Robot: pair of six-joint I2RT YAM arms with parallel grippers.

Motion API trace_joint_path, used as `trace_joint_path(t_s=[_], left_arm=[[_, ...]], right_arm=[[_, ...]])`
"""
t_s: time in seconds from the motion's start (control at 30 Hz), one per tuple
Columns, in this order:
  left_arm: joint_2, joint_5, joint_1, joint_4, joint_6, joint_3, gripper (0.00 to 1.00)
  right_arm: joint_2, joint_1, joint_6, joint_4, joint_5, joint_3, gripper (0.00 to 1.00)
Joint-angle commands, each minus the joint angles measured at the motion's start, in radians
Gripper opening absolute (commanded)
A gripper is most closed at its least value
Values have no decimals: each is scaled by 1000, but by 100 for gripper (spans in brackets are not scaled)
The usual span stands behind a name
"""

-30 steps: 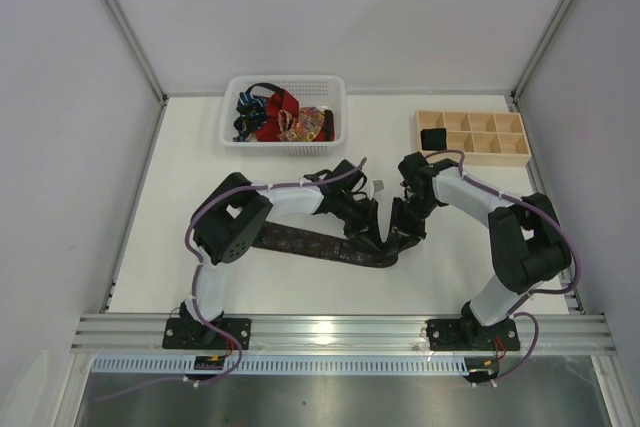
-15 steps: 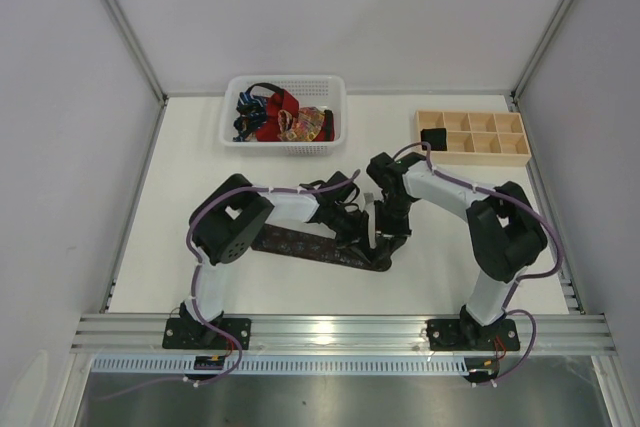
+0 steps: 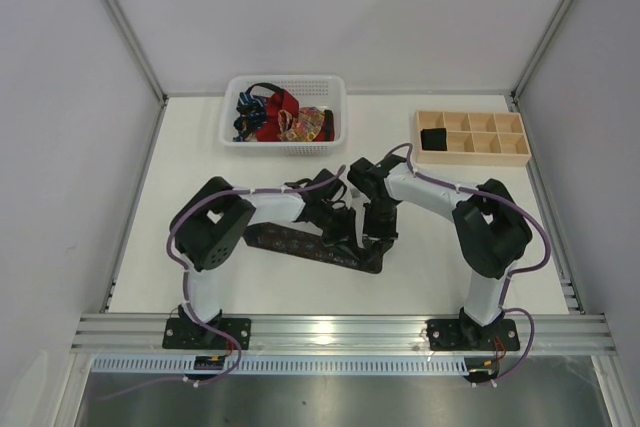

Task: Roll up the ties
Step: Roll the tie

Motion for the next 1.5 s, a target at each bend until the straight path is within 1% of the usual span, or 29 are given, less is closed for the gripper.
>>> trace_joint_path(t_s=[0.0, 0.07, 0.2, 0.3, 0.37, 0.43, 0.5, 0.63, 0.77, 0.9, 1.0, 1.1, 1.2, 1.33, 1.37, 1.47], left_arm=[[-119, -54, 41, -19, 58, -38, 19], [-148, -59, 64, -20, 66, -68, 19], [-213, -80, 87, -37, 87, -114, 20], [-242, -91, 114, -4, 84, -171, 20], [-256, -98, 126, 22, 81, -217, 19], [-271, -143, 148, 53, 75, -269, 18], [-297, -138, 162, 82, 71, -298, 17], [-339, -155, 173, 76, 75, -337, 17], [-379, -167, 182, 70, 75, -355, 17], [-370, -161, 185, 88, 74, -355, 17], [-347, -129, 186, 139, 38, -363, 17], [-328, -109, 186, 156, 26, -351, 17], [-320, -83, 186, 164, 17, -332, 17], [-305, -48, 186, 179, -8, -309, 17], [-299, -42, 188, 182, -14, -306, 17], [-277, -19, 186, 197, -32, -295, 17]], right_arm=[[24, 18, 81, 5, 52, 30, 27], [33, 28, 95, 5, 55, 33, 28], [47, 41, 118, -5, 67, 53, 33], [53, 46, 133, -5, 67, 65, 36], [65, 51, 138, -11, 65, 81, 42], [85, 52, 147, -17, 59, 97, 47], [100, 52, 153, -18, 52, 110, 49], [148, 60, 169, -23, 39, 147, 52], [169, 71, 173, -64, 59, 220, 54], [175, 77, 169, -90, 70, 259, 55], [185, 86, 161, -94, 67, 262, 54], [186, 92, 158, -94, 62, 259, 54], [177, 92, 150, -90, 75, 253, 54], [168, 92, 150, -64, 53, 231, 55], [165, 92, 150, -61, 50, 220, 56], [148, 92, 147, -38, 42, 205, 62]])
